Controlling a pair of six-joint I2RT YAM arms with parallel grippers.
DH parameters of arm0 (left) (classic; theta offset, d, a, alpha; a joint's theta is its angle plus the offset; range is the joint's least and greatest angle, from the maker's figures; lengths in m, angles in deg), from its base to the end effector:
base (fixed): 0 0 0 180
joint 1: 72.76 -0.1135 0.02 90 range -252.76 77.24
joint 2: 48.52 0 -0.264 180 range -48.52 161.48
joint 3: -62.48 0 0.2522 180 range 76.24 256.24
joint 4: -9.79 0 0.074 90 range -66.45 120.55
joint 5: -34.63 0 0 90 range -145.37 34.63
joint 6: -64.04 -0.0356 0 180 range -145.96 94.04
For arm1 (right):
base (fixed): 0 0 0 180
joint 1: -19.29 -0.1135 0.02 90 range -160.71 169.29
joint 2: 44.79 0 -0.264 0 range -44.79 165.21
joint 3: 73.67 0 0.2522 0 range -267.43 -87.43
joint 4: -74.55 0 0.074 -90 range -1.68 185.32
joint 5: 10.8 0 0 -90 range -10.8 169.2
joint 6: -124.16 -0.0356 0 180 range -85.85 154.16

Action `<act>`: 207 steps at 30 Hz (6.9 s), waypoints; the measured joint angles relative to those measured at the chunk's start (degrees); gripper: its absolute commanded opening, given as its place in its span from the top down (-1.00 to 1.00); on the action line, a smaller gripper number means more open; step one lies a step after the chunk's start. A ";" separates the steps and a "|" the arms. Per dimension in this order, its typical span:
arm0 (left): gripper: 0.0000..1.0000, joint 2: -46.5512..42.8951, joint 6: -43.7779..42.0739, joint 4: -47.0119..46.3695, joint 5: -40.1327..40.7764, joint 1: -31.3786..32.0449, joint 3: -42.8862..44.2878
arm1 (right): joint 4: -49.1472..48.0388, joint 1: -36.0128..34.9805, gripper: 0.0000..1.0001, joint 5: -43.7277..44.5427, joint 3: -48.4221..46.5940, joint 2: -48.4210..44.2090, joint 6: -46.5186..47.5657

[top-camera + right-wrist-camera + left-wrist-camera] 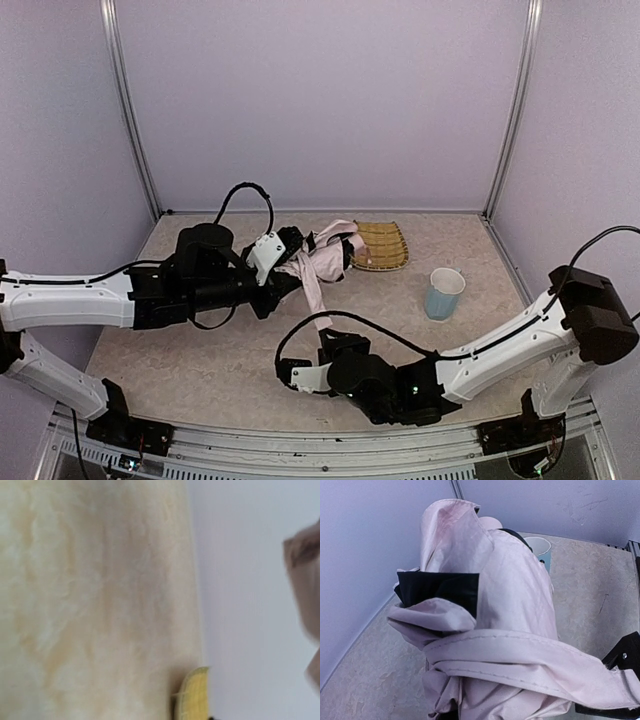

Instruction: Put away the umbrella

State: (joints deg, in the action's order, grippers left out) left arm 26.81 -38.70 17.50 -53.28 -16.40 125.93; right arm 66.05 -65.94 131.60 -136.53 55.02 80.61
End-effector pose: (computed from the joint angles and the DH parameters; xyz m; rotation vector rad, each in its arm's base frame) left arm 0.1690 -0.2517 0.2802 1.0805 1.6132 -0.4760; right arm 0.0573 0.3471 0.1764 -1.4406 1.2301 -0.4843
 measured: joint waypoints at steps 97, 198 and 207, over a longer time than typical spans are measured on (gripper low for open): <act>1.00 -2.45 10.47 -4.96 -14.16 -11.80 1.33 | 9.44 27.04 1.00 -70.53 -7.08 -20.98 -59.74; 1.00 -11.04 -8.00 -7.82 30.45 12.02 0.39 | -13.68 24.79 -0.14 -70.75 7.39 -30.01 -65.46; 1.00 -7.80 -16.52 -10.27 40.09 13.00 0.48 | -21.66 23.50 -0.24 -77.09 2.56 -19.63 -73.83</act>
State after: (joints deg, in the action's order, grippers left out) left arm 19.00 -55.22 7.23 -13.20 -3.40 126.41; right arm 44.39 -42.44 54.51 -133.97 35.40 6.78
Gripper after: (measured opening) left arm 0.148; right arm 0.605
